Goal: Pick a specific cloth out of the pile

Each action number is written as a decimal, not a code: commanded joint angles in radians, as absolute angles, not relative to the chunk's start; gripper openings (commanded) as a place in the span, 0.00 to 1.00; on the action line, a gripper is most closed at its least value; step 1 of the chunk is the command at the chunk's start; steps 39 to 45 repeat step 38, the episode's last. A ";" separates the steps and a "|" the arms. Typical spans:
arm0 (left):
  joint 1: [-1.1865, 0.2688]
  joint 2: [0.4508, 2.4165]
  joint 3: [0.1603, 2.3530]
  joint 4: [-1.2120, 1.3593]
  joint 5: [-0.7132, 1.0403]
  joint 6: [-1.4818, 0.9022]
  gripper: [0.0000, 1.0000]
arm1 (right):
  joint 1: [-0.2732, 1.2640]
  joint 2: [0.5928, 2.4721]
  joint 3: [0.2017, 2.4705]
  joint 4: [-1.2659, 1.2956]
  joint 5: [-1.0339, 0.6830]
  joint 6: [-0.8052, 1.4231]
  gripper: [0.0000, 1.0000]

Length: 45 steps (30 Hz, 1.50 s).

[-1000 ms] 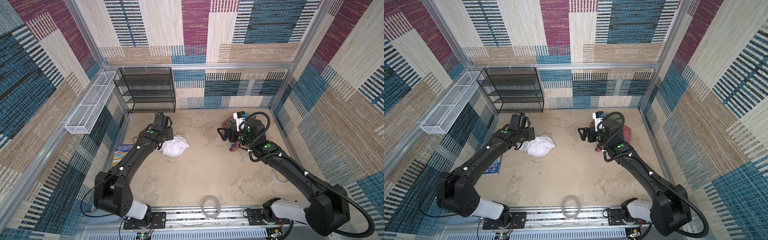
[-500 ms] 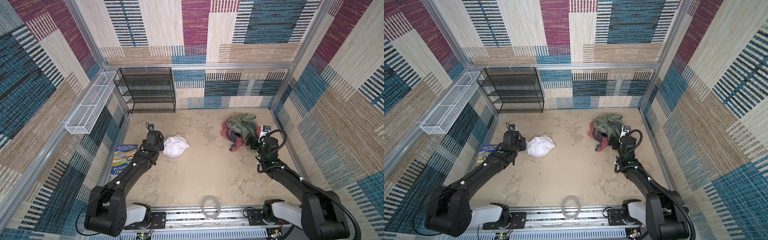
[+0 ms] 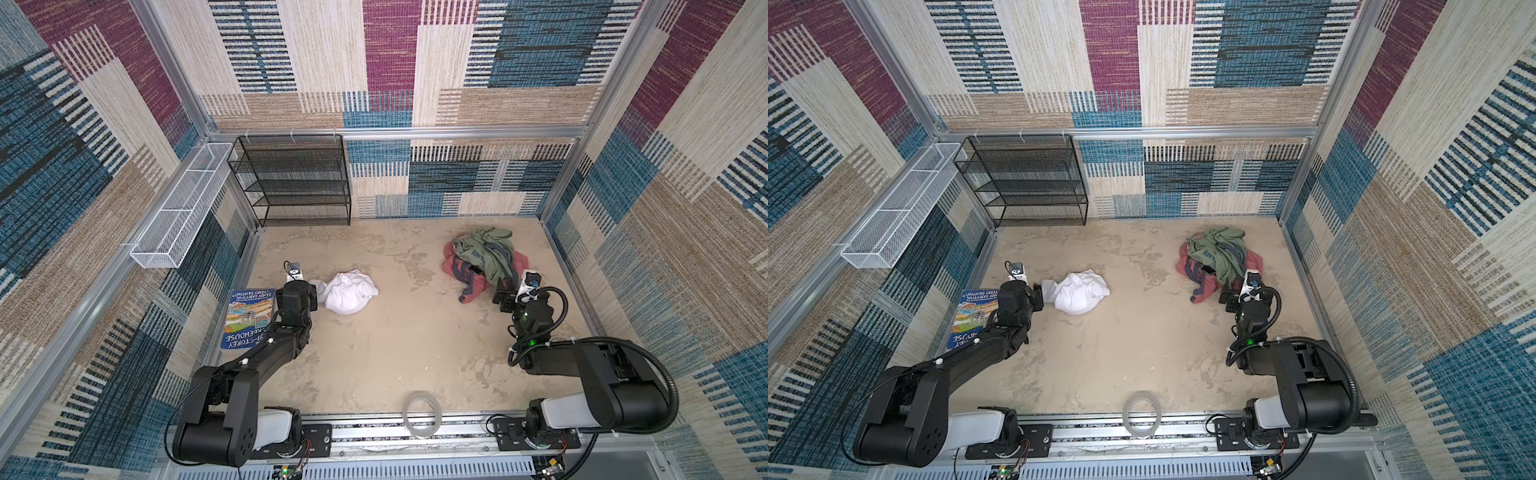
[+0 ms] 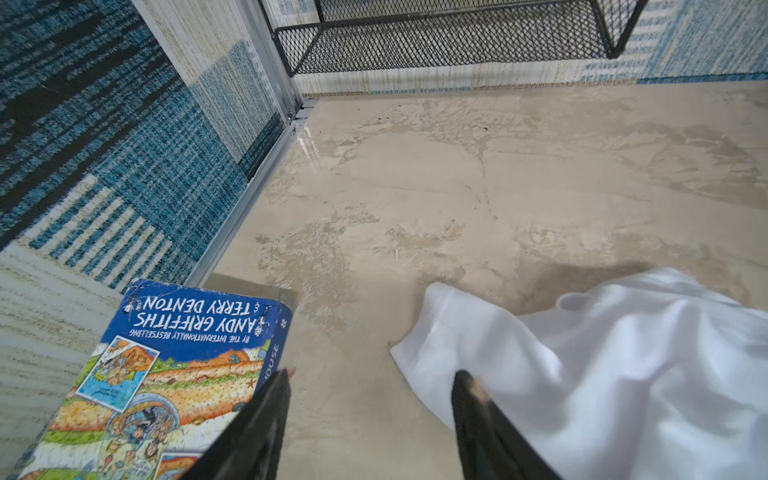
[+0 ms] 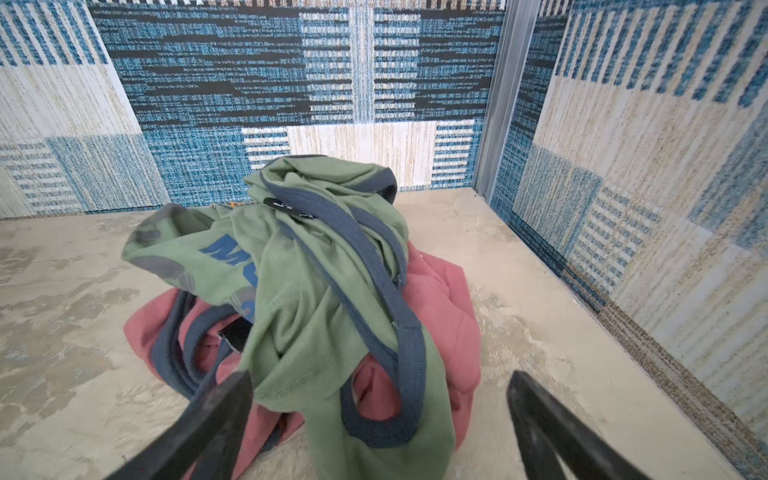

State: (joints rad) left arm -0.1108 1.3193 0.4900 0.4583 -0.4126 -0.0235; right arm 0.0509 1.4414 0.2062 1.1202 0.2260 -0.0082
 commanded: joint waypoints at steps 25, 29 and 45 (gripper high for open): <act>-0.016 1.538 0.417 0.831 -0.198 -0.012 0.67 | 0.034 1.540 0.191 1.328 0.146 -0.015 1.00; -0.015 1.537 0.417 0.831 -0.198 -0.012 0.67 | 0.034 1.537 0.193 1.318 0.144 -0.014 1.00; -0.016 1.537 0.414 0.834 -0.199 -0.012 0.67 | 0.032 1.537 0.194 1.318 0.140 -0.011 1.00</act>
